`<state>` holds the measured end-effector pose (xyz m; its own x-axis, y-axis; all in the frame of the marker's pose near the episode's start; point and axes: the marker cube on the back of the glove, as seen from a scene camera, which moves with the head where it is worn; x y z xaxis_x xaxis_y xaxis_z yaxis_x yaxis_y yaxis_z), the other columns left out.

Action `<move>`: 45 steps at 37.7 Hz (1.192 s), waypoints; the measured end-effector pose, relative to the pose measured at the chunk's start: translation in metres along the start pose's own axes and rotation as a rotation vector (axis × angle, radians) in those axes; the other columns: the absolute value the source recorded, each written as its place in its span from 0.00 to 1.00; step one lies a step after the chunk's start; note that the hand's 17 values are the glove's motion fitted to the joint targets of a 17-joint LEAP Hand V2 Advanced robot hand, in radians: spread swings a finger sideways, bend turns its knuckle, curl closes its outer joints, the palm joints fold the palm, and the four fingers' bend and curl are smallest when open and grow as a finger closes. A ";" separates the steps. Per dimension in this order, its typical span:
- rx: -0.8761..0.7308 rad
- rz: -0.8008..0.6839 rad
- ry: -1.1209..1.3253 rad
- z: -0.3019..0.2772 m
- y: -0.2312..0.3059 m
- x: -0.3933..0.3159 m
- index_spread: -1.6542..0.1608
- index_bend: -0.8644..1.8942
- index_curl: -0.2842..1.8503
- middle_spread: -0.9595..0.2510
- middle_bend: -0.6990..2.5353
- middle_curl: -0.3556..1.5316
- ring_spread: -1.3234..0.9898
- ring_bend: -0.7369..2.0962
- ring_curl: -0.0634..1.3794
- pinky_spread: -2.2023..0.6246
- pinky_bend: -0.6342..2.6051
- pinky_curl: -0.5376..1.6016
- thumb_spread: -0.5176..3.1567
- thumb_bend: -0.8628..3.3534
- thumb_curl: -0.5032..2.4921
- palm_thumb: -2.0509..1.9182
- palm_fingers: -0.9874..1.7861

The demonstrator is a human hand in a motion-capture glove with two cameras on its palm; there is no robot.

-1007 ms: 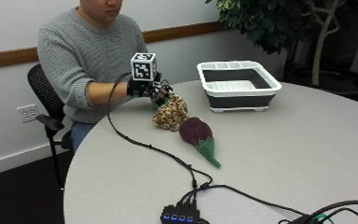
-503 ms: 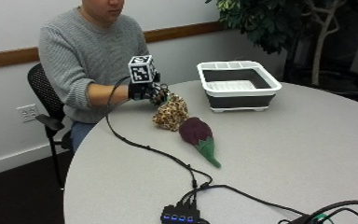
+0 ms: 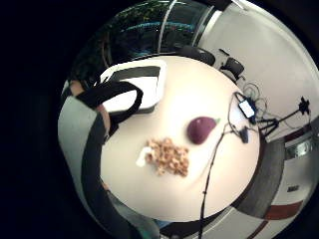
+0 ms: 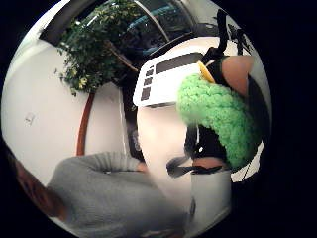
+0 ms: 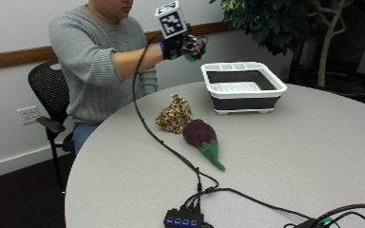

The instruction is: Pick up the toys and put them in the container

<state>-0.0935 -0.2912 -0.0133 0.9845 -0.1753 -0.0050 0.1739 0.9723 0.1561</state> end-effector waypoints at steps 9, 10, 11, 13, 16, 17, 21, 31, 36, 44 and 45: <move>-0.128 0.029 0.120 0.062 -0.097 -0.040 0.70 0.37 0.17 0.59 0.33 0.38 0.43 0.63 0.32 0.62 0.49 0.44 0.49 0.23 0.33 0.64 0.69; -0.130 0.034 0.070 0.065 -0.102 -0.047 0.70 0.37 0.17 0.59 0.33 0.38 0.43 0.63 0.32 0.62 0.49 0.44 0.50 0.23 0.33 0.64 0.69; -0.133 0.037 0.036 0.067 -0.105 -0.051 0.70 0.37 0.17 0.59 0.33 0.38 0.43 0.63 0.32 0.62 0.49 0.44 0.50 0.23 0.33 0.64 0.69; -0.136 0.046 0.015 0.073 -0.108 -0.051 0.70 0.36 0.17 0.59 0.33 0.38 0.43 0.63 0.32 0.62 0.49 0.44 0.50 0.23 0.33 0.64 0.68; -0.147 0.083 0.048 0.086 -0.107 -0.045 0.70 0.36 0.17 0.59 0.32 0.38 0.42 0.63 0.32 0.62 0.49 0.44 0.51 0.23 0.33 0.64 0.68; -0.156 0.102 0.053 0.091 -0.105 -0.041 0.70 0.36 0.17 0.59 0.32 0.38 0.42 0.63 0.32 0.62 0.49 0.44 0.51 0.23 0.33 0.64 0.68; -0.228 0.164 -0.009 0.107 -0.093 -0.027 0.70 0.35 0.17 0.57 0.26 0.36 0.42 0.60 0.31 0.64 0.50 0.45 0.51 0.20 0.31 0.59 0.55; -0.254 0.140 -0.019 0.105 -0.060 -0.009 0.73 0.37 0.20 0.63 0.26 0.34 0.45 0.52 0.25 0.70 0.55 0.45 0.49 0.20 0.28 0.53 0.37; -0.248 0.095 -0.024 0.093 -0.045 -0.011 0.73 0.38 0.21 0.63 0.26 0.34 0.45 0.53 0.24 0.72 0.55 0.44 0.49 0.20 0.28 0.52 0.37; -0.173 0.062 -0.036 0.042 0.016 0.025 0.73 0.39 0.23 0.64 0.27 0.34 0.46 0.54 0.25 0.73 0.55 0.44 0.50 0.20 0.27 0.52 0.38; -0.155 0.078 -0.039 0.034 0.029 0.036 0.73 0.39 0.24 0.64 0.27 0.34 0.46 0.55 0.25 0.73 0.55 0.43 0.50 0.20 0.27 0.52 0.38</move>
<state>-0.0537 -0.2745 0.0247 0.9940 -0.1014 0.0404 0.1015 0.9948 0.0006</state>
